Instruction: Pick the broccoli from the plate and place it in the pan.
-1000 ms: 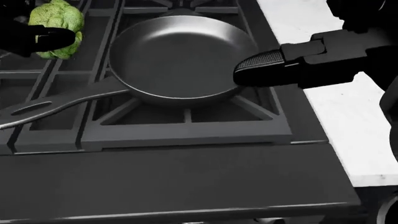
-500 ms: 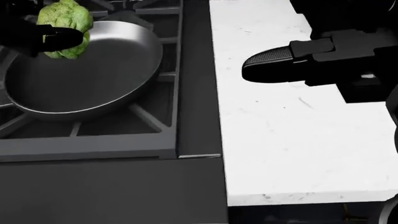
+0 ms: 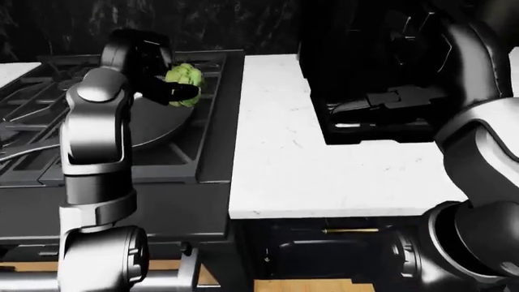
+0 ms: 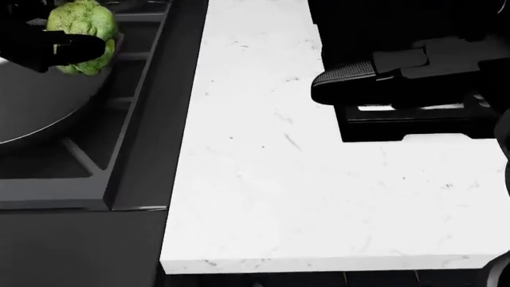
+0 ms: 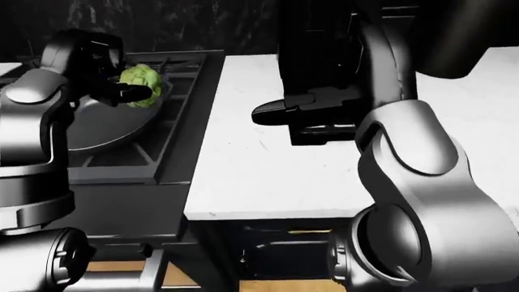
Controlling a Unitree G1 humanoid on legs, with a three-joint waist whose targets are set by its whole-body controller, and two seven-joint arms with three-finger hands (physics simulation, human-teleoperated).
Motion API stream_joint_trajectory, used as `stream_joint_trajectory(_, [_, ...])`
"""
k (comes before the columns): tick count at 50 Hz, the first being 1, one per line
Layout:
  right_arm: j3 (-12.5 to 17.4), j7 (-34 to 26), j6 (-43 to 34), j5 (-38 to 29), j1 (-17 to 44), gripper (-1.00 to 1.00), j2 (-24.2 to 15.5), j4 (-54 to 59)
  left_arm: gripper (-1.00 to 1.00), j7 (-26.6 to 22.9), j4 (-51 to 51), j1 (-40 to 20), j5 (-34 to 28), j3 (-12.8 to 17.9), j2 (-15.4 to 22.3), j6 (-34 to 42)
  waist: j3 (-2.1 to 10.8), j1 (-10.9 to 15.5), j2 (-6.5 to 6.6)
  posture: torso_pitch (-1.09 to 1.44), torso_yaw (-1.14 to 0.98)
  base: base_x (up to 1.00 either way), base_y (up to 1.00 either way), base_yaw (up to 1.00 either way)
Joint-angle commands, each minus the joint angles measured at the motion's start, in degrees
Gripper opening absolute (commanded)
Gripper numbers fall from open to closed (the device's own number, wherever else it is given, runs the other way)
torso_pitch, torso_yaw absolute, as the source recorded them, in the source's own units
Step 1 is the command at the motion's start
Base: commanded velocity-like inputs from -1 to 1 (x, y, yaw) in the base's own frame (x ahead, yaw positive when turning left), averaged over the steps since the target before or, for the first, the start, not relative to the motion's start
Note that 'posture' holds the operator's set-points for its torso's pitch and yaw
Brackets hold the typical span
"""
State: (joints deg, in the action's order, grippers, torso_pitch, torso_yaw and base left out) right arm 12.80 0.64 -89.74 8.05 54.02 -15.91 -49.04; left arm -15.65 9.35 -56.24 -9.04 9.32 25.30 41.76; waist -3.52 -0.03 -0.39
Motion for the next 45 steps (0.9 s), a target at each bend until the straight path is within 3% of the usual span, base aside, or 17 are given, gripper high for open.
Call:
stream_joint_trajectory(1, [0.16, 0.11, 1.45, -0.02, 1.90, 1.00, -0.32, -1.03, -1.00, 0.95, -1.79, -2.22, -0.26, 1.06, 1.06, -2.03, 2.84, 0.36, -1.30, 0.00, 0.00, 0.00, 0.94, 0.00])
stream_joint_trajectory(3, [0.03, 0.15, 2.06, 0.02, 1.66, 1.00, -0.21, -0.97, -1.00, 0.87, -2.13, -2.59, -0.22, 1.04, 1.20, -1.42, 2.58, 0.09, -3.10, 0.00, 0.00, 0.00, 0.60, 0.00])
stream_joint_trajectory(6, [0.29, 0.22, 2.56, 0.21, 1.73, 1.00, -0.05, -0.91, -1.00, 0.98, -1.58, -2.81, -0.08, 1.23, 1.43, -1.82, 0.38, -0.90, 0.72, 0.00, 0.00, 0.00, 0.00, 0.00])
stream_joint_trajectory(7, [0.26, 0.28, 2.82, 0.23, 1.56, 1.00, -0.07, -0.84, -1.00, 1.04, -1.59, -2.70, -0.06, 1.27, 1.48, -1.84, 0.32, -1.20, 2.96, 0.00, 0.00, 0.00, 0.00, 0.00])
stream_joint_trajectory(8, [0.26, 0.32, 2.85, 0.32, 1.51, 1.00, -0.02, -0.94, -1.00, 0.98, -1.49, -2.60, 0.00, 1.26, 1.55, -1.99, 1.17, -1.43, 5.97, 0.00, 0.00, 0.00, 0.00, 0.00])
stream_joint_trajectory(9, [0.27, 0.32, 2.99, 0.39, 1.42, 1.00, -0.04, -0.89, -1.00, 0.99, -1.60, -2.46, 0.02, 1.30, 1.59, -1.95, 0.18, -0.43, 3.30, 0.00, 0.00, 0.00, 0.00, 0.00])
stream_joint_trajectory(11, [0.25, 0.42, 2.91, 0.47, 1.45, 1.00, -0.10, -0.87, -1.00, 0.95, -1.65, -2.43, 0.10, 1.29, 1.63, -1.96, 0.79, -0.18, 1.99, 0.00, 0.00, 0.00, 0.00, 0.00])
stream_joint_trajectory(13, [0.19, 0.51, 3.04, 0.58, 1.29, 1.00, -0.11, -0.83, -1.00, 0.82, -2.56, -2.54, 0.08, 1.18, 1.68, -1.01, 1.12, 0.27, -0.24, 0.00, 0.00, 0.00, 0.00, 0.00])
stream_joint_trajectory(14, [0.18, 0.53, 3.02, 0.64, 1.28, 1.00, -0.11, -0.84, -1.00, 0.77, -2.66, -2.62, 0.08, 1.18, 1.71, -0.85, 0.86, -0.11, -0.71, 0.00, 0.00, 0.00, 0.00, 0.00])
stream_joint_trajectory(28, [0.17, 1.02, 2.99, 1.32, 1.44, 1.00, -0.17, -0.75, -1.00, 2.14, 0.86, -4.22, 0.31, 1.37, 2.01, -2.87, 1.86, 0.82, 0.23, 0.00, 0.00, 0.00, 0.00, 0.00])
stream_joint_trajectory(40, [-0.04, 1.22, 2.61, 1.54, 1.46, 1.00, -0.21, -1.03, -1.00, 7.28, 12.55, -5.99, 0.66, 2.12, 3.65, -10.31, 2.36, 0.58, 0.39, 0.00, 0.00, 0.00, 0.00, 0.00])
stream_joint_trajectory(45, [0.10, 1.15, 3.03, 1.59, 1.10, 1.00, -0.30, -0.97, -1.00, 6.93, 9.36, -3.73, 1.48, 2.49, 4.44, -8.85, 2.42, 0.39, 0.47, 0.00, 0.00, 0.00, 0.00, 0.00])
